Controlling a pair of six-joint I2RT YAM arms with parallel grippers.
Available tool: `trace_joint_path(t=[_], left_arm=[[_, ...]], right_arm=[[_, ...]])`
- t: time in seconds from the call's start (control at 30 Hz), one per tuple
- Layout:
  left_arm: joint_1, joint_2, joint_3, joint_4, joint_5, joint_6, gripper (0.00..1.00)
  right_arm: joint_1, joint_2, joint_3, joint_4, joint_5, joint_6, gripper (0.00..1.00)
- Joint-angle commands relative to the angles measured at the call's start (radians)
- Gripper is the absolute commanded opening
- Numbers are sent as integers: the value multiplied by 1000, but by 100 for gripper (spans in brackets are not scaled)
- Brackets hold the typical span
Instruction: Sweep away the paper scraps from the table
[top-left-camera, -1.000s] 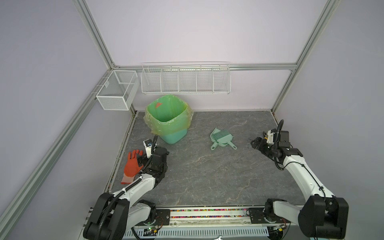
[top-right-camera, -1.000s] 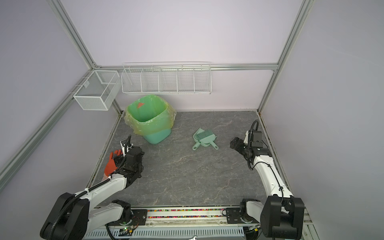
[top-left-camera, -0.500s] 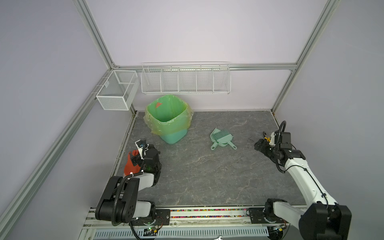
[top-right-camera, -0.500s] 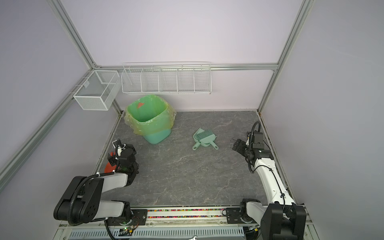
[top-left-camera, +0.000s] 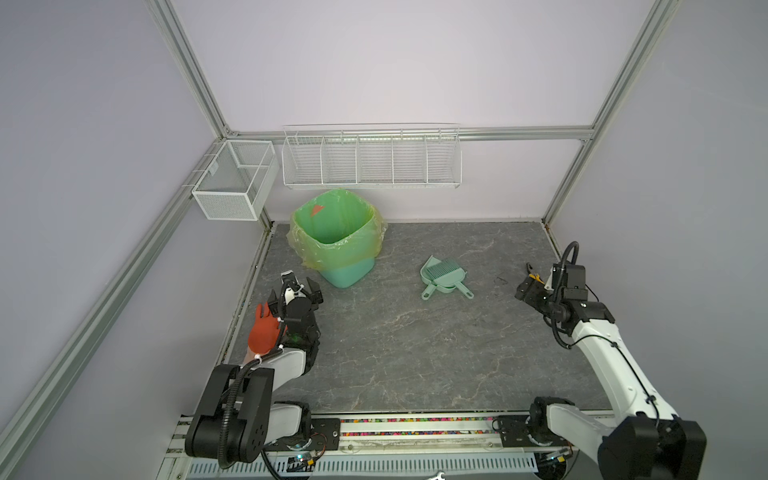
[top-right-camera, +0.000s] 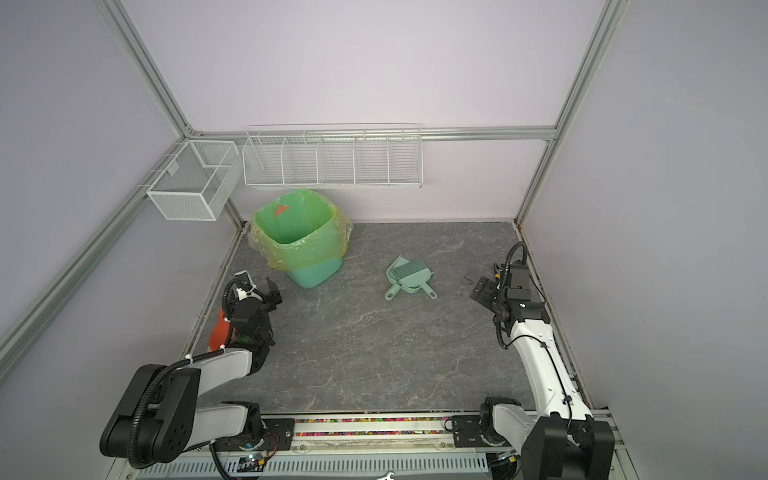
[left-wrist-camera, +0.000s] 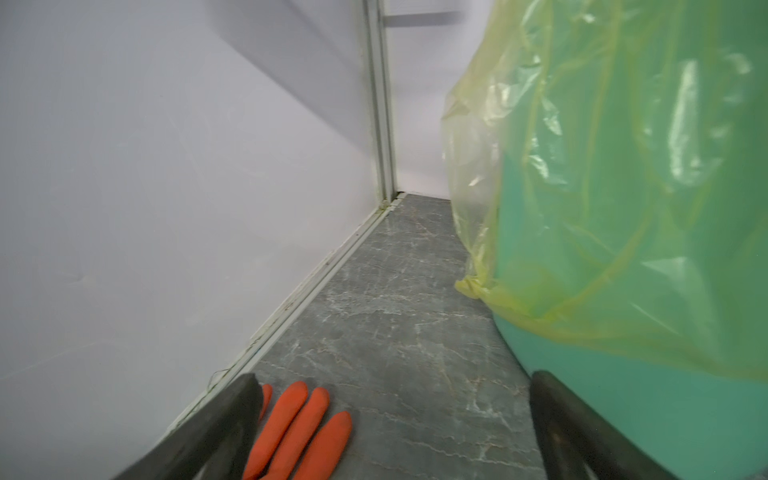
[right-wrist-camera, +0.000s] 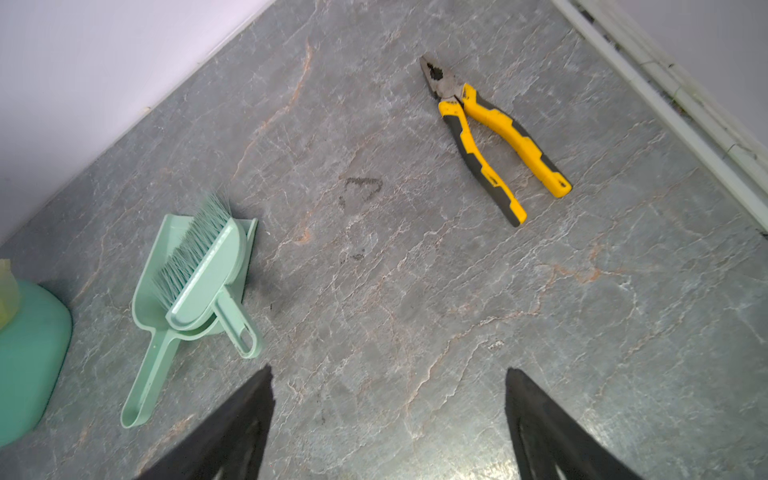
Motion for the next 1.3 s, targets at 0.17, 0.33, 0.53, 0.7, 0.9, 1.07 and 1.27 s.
trace_joint_path(t=[0.17, 0.33, 0.53, 0.7, 0.9, 1.07, 1.27], left_arm=[[46, 119, -35, 180, 137, -34, 100], [45, 290, -32, 371, 163, 1, 100], [47, 261, 38, 191, 166, -12, 99], [47, 259, 79, 112, 174, -12, 99], [59, 255, 92, 73, 188, -24, 99], [61, 256, 92, 76, 188, -23, 99], [61, 255, 92, 76, 188, -23, 99]], right_arm=[[-7, 1, -19, 74, 79, -22, 88], [-11, 7, -37, 99, 149, -27, 88], [-14, -13, -69, 142, 300, -11, 88], [-17, 19, -78, 195, 384, 5, 88], [-17, 109, -113, 319, 481, -3, 89], [-18, 195, -226, 599, 502, -61, 89], [-16, 190, -382, 939, 539, -154, 90]])
